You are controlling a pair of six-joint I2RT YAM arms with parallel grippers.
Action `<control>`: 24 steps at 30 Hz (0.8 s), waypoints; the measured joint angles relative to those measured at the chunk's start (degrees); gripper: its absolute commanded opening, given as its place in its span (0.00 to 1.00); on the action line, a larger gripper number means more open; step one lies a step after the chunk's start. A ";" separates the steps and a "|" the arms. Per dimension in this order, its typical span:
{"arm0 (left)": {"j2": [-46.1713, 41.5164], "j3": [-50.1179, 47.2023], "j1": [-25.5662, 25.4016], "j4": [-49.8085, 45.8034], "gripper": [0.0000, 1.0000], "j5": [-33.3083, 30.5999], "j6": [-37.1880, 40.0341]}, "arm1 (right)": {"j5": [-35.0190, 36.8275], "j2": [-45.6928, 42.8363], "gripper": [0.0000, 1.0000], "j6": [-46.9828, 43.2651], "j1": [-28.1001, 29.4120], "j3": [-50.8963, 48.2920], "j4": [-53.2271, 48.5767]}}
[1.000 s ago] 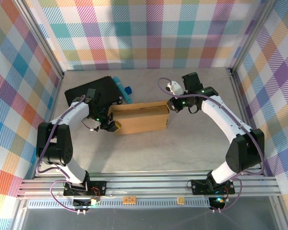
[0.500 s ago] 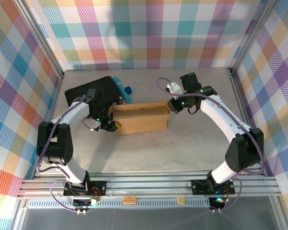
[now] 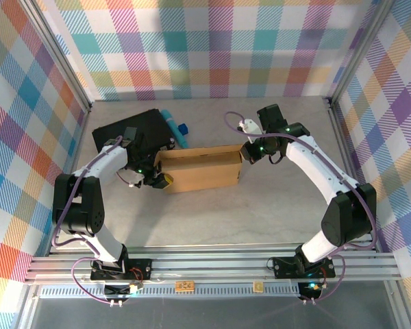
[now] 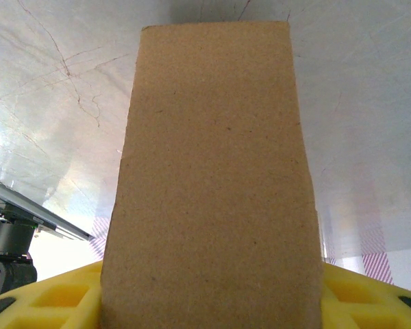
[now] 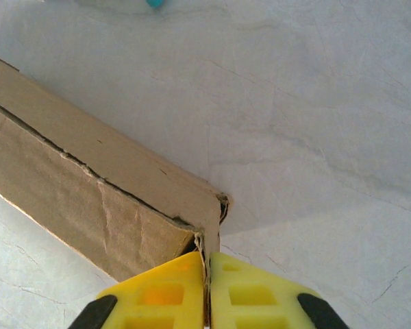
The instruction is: Fold the paper box
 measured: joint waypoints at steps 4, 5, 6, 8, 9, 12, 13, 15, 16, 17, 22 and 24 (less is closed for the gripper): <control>0.00 0.00 0.00 0.09 0.00 0.02 0.20 | -0.02 0.02 0.00 0.70 0.13 0.85 -1.07; 0.00 0.00 0.00 0.09 0.00 0.02 0.20 | -0.02 0.02 0.00 0.90 0.26 0.96 -1.31; 0.00 0.00 0.00 0.07 0.00 0.02 0.20 | 0.00 0.02 0.00 1.27 0.42 1.09 -1.60; 0.00 0.00 0.00 0.07 0.00 0.00 0.20 | 0.02 0.02 0.00 2.08 0.72 1.16 -1.81; 0.02 0.00 0.00 0.07 0.00 -0.02 0.20 | 0.07 0.02 0.00 2.91 0.90 1.16 -1.81; 0.15 0.00 0.02 0.07 0.00 0.00 0.20 | 0.48 0.02 0.00 5.99 1.46 1.16 -1.46; 0.22 0.00 0.02 0.07 0.00 0.00 0.20 | 0.68 0.02 0.00 7.43 1.73 1.09 -1.18; 0.39 -0.02 0.07 0.04 0.00 0.04 0.17 | 1.05 0.00 0.00 10.21 2.16 0.55 -0.02; 0.44 -0.04 0.13 0.02 0.00 0.07 0.17 | 1.20 0.00 0.00 11.39 2.32 0.22 0.74; 0.46 -0.07 0.17 0.00 0.00 0.07 0.15 | 1.36 0.00 0.00 12.52 2.45 -0.15 1.62; 0.76 -0.07 0.17 -0.04 0.00 0.09 0.09 | 2.78 -0.02 0.00 17.11 3.21 -1.31 4.81; 0.85 -0.07 0.28 -0.07 0.00 0.09 -0.04 | 3.63 -0.07 0.00 18.12 3.65 -1.68 5.77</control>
